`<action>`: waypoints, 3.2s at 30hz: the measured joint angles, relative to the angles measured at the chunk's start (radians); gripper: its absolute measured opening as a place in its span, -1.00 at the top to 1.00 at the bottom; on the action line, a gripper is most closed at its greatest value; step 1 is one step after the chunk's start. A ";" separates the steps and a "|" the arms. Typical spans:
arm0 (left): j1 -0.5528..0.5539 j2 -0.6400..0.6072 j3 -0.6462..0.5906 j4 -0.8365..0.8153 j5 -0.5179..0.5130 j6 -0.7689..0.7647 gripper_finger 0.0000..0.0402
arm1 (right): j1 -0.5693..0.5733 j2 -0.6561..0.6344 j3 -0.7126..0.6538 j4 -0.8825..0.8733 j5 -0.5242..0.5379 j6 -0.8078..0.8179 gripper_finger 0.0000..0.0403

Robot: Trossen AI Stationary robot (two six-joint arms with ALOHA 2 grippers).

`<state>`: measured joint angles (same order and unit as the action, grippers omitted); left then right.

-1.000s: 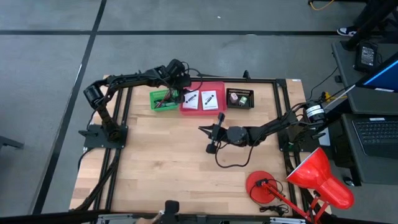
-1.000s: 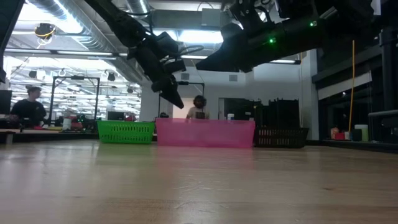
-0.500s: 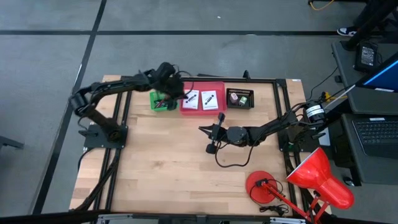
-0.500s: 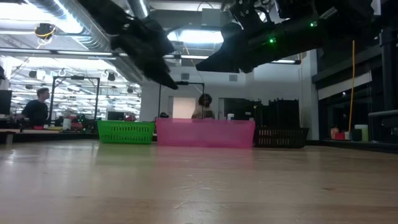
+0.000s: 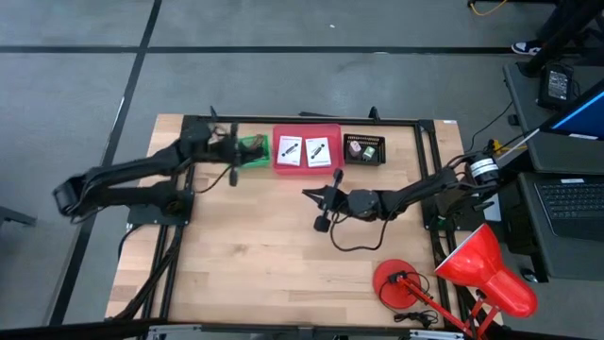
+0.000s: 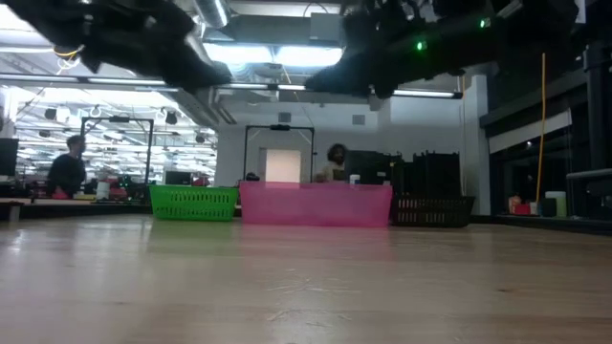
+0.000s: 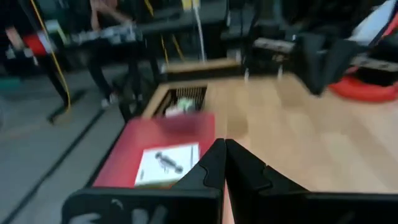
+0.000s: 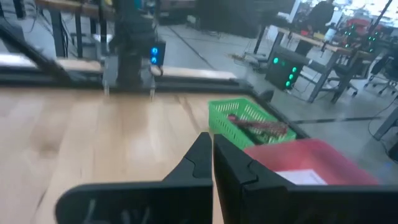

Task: Pick and place items into bin
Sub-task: Return to Home Position

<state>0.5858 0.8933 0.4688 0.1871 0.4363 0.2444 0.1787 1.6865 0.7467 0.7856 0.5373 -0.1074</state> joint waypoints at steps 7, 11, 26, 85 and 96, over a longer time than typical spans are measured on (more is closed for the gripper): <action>-0.054 -0.276 -0.098 0.004 -0.094 -0.049 0.98 | -0.020 -0.127 0.000 -0.142 -0.053 0.029 1.00; -0.104 -0.418 -0.142 -0.032 -0.176 -0.073 0.99 | -0.075 -0.173 0.000 -0.216 -0.210 0.095 1.00; -0.372 -0.747 -0.267 -0.160 -0.499 -0.105 0.99 | -0.150 -0.177 0.000 -0.214 -0.260 0.046 1.00; -0.434 -0.887 -0.461 -0.079 -0.600 -0.041 0.99 | -0.170 -1.083 -0.701 -0.172 -0.410 0.107 1.00; -0.434 -0.887 -0.461 -0.079 -0.600 -0.074 0.99 | -0.160 -1.087 -0.740 -0.131 -0.402 0.170 1.00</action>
<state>0.1520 0.0063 0.0078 0.1078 -0.1635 0.1703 0.0189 0.5991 0.0067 0.6544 0.1351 0.0627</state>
